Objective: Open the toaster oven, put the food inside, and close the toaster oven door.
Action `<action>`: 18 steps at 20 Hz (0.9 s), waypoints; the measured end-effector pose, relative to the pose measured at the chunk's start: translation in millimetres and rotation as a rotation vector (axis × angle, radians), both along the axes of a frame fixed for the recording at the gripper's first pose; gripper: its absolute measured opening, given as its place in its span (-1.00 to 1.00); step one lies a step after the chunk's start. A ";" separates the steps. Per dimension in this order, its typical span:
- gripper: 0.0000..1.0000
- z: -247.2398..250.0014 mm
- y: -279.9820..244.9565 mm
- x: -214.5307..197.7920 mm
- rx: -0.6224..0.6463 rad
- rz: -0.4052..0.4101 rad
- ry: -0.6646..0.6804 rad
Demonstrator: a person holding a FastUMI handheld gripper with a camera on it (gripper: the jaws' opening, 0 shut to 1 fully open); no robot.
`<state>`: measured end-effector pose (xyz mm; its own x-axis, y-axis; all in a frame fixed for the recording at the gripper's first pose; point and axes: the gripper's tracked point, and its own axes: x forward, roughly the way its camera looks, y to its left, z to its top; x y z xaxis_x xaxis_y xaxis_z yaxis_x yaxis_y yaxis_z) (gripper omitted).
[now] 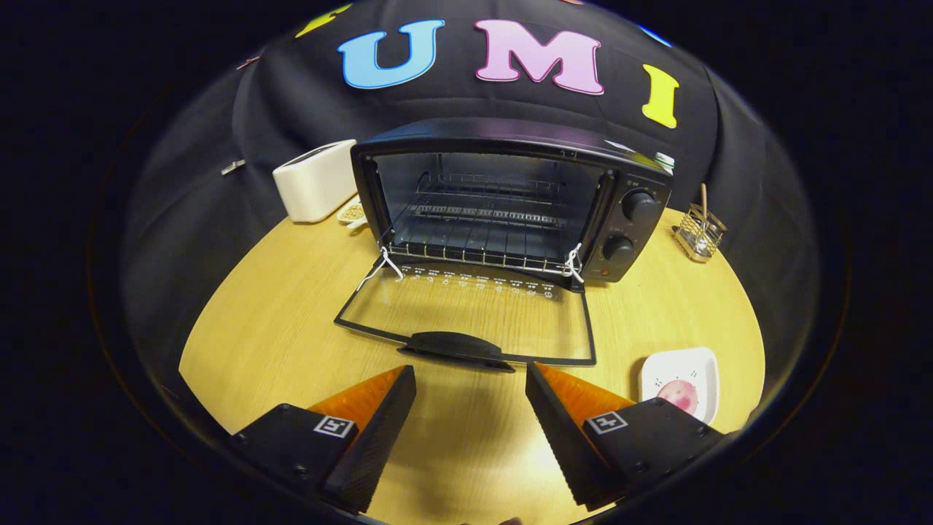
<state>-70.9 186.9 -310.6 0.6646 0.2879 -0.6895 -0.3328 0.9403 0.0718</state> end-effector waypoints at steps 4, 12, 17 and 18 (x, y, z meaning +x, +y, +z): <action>0.98 31.4 -41.2 -5.6 0.028 0.039 0.021; 0.99 48.2 -152.3 -11.7 0.032 0.035 0.144; 0.98 2.9 -232.7 -1.2 -0.013 -0.001 0.290; 0.98 -8.2 -247.2 0.4 -0.021 -0.012 0.326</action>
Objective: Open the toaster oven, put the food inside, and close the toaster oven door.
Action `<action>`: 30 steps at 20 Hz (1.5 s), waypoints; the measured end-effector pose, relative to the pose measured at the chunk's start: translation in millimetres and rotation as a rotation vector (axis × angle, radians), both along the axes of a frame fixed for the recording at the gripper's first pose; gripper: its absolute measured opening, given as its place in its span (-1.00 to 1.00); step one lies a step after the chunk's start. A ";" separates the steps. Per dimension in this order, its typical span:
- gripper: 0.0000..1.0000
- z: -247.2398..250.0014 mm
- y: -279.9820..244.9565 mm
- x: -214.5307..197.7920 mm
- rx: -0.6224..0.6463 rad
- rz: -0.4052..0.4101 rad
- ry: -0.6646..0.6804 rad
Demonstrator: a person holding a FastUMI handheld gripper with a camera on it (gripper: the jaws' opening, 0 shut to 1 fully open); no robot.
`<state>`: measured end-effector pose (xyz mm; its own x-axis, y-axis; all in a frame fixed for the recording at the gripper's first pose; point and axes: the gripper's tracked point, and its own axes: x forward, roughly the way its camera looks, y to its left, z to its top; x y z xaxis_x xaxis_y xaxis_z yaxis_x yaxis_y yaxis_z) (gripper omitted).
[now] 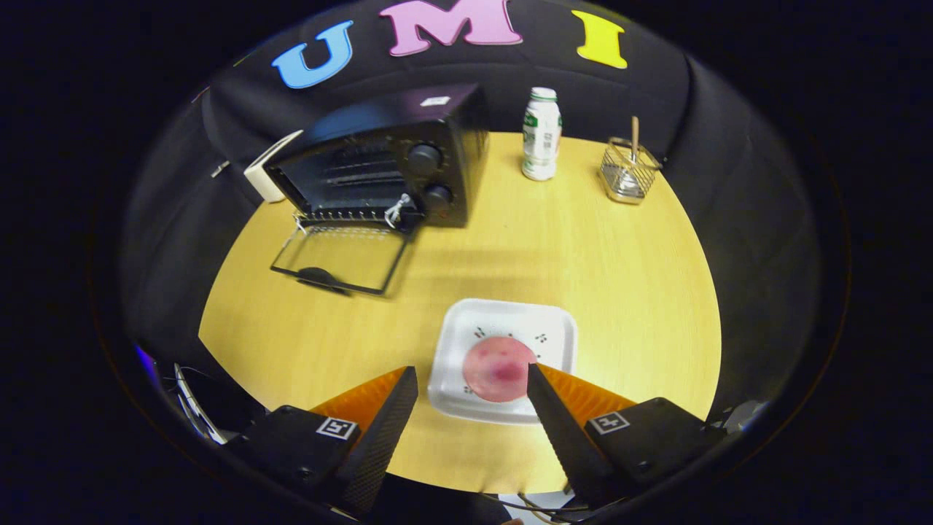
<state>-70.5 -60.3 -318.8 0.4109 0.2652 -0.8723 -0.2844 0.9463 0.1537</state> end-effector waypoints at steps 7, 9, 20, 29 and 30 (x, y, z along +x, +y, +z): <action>0.90 -67.7 -53.8 24.8 -0.021 -0.090 0.209; 0.68 -81.7 -59.9 28.8 -0.025 -0.107 0.254; -0.87 -100.8 -59.5 18.5 0.103 -0.091 0.393; -0.90 -76.2 -49.5 3.5 0.512 -0.292 0.405; -0.90 -74.1 -47.1 3.1 0.549 -0.317 0.401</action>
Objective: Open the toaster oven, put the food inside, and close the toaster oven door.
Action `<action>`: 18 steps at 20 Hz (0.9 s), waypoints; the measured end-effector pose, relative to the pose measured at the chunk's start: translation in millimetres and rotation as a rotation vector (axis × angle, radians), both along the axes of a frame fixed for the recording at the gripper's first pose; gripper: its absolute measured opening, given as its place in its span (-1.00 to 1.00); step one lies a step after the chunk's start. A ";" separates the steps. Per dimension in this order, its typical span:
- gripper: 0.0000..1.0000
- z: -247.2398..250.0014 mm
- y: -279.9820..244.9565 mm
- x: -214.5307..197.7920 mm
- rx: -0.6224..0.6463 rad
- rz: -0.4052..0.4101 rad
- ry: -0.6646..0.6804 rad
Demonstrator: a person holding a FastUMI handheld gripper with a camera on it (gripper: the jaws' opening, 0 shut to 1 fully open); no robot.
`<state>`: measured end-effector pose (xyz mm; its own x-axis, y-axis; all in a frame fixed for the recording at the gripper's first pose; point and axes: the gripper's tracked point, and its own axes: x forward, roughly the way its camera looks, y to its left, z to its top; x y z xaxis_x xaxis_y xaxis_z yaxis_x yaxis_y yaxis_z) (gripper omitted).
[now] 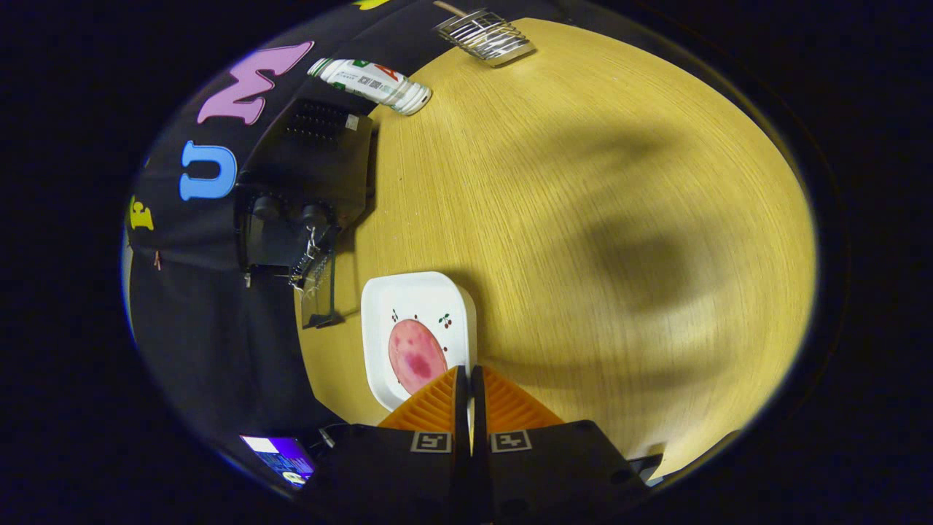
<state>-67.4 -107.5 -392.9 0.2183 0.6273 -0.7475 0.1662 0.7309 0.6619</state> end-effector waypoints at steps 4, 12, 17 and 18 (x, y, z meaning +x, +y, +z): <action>-0.90 25.8 11.3 -14.8 0.061 -0.125 -0.012; -0.90 92.4 90.8 -42.8 0.145 -0.324 -0.017; -0.90 102.4 152.9 -56.9 0.100 -0.406 -0.021; -0.90 102.4 166.9 -58.0 0.101 -0.431 -0.010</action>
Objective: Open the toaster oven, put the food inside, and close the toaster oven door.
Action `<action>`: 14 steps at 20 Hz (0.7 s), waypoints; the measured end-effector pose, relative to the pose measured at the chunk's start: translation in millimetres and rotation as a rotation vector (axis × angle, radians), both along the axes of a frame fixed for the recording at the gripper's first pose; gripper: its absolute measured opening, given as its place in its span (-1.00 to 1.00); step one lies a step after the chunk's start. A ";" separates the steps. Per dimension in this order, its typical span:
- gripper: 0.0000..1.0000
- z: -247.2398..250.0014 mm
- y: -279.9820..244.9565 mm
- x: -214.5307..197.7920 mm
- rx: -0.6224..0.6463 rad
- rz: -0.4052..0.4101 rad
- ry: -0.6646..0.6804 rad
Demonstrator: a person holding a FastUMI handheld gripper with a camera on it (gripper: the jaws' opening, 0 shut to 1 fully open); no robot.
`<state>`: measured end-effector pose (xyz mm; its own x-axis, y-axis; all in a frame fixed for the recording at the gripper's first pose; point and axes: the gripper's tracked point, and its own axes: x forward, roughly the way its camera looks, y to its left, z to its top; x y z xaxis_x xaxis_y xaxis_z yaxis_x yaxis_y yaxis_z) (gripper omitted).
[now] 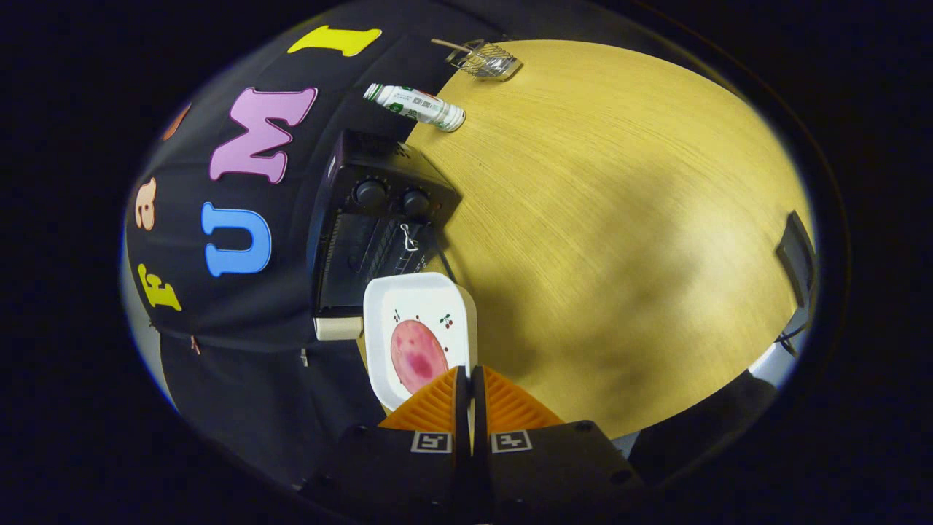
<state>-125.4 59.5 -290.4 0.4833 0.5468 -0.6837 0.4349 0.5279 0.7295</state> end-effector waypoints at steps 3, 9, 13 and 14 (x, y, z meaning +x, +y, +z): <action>-0.89 -5.4 40.7 4.2 0.013 -0.076 0.041; -0.90 -19.9 95.5 48.8 0.016 -0.259 0.061; -0.90 -25.0 111.5 92.2 0.015 -0.422 0.062; -0.90 -25.5 116.0 101.6 0.018 -0.459 0.065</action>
